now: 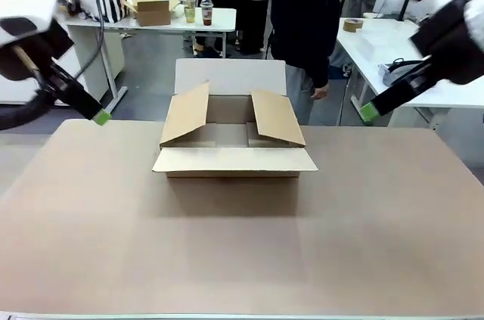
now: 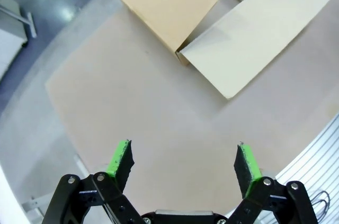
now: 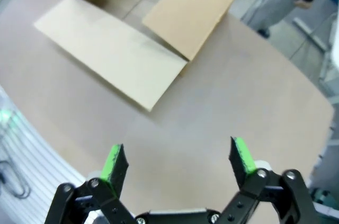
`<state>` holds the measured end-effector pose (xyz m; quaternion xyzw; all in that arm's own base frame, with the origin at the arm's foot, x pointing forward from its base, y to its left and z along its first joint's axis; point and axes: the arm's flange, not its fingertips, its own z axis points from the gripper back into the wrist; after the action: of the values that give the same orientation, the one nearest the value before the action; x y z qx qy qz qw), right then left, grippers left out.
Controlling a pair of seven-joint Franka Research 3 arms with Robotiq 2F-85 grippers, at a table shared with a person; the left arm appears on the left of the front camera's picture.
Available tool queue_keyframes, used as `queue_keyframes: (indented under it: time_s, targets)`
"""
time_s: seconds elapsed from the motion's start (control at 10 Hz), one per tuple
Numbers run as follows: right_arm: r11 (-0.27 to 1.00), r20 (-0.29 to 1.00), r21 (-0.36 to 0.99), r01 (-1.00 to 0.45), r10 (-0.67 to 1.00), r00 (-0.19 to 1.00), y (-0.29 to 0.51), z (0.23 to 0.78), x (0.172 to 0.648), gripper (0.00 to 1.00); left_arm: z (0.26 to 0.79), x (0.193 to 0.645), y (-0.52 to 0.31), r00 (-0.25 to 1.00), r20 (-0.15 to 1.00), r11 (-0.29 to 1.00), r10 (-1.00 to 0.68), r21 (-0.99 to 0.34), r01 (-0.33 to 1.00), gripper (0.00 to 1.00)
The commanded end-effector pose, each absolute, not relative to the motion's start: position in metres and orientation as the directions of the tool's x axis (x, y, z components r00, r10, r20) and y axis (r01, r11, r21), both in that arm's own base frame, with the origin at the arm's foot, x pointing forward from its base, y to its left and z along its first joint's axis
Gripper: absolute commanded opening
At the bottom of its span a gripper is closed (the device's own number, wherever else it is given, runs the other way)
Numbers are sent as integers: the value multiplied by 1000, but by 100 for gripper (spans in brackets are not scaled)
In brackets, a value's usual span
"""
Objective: Pack the gift set into the box.
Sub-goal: Place both hands on the side flaps of the Package Box and spread them outward.
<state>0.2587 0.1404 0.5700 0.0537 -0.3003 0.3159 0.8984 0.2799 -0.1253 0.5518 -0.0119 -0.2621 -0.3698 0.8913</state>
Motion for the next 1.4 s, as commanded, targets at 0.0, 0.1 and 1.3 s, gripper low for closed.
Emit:
queue_keyframes:
  time_s: [0.0,0.1,1.3]
  targets:
    - [628,644,165,-761,515,565,130,571,249,100,566,267,-122,567,502,722,-653,187,666,100]
    - [486,719,408,-773,351,600,106,575,244,100,574,259,-103,468,611,567,-639,-37,823,100]
    - [235,726,659,-715,48,686,26,589,272,100,598,274,-24,413,881,363,-231,-315,877,100]
